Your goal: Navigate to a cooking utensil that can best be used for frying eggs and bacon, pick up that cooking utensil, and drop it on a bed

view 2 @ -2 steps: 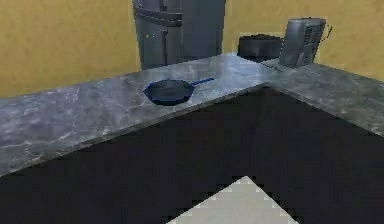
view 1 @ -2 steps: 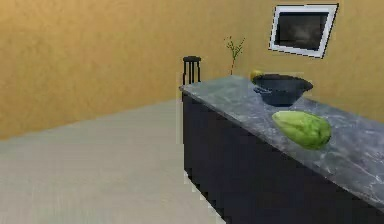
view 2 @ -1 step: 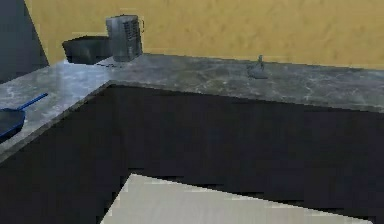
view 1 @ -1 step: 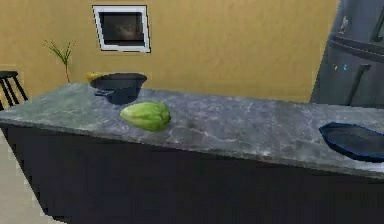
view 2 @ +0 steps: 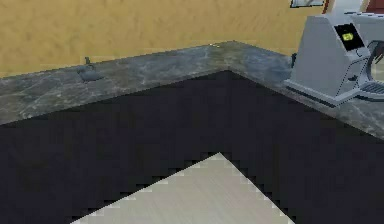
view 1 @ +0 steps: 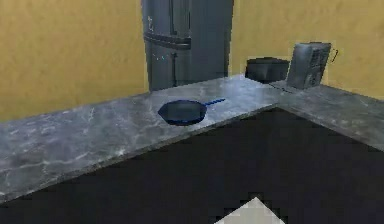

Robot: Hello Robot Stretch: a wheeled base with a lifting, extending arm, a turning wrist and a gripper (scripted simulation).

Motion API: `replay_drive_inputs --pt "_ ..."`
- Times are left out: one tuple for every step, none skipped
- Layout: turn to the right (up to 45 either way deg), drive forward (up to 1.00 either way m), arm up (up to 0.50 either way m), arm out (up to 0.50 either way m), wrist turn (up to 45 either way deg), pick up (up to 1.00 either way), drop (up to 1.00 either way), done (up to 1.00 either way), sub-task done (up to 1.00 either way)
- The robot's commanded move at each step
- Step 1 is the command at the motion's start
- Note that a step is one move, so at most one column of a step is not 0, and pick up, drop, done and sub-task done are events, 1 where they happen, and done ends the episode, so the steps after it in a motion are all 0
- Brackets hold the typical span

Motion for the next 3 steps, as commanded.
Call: replay_drive_inputs --pt "0.0 0.35 0.00 0.00 0.0 0.00 0.00 0.00 0.00" --pt "-45.0 0.00 0.00 0.00 0.0 0.00 0.00 0.00 0.00" --pt "-42.0 0.00 0.00 0.00 0.0 0.00 0.00 0.00 0.00"
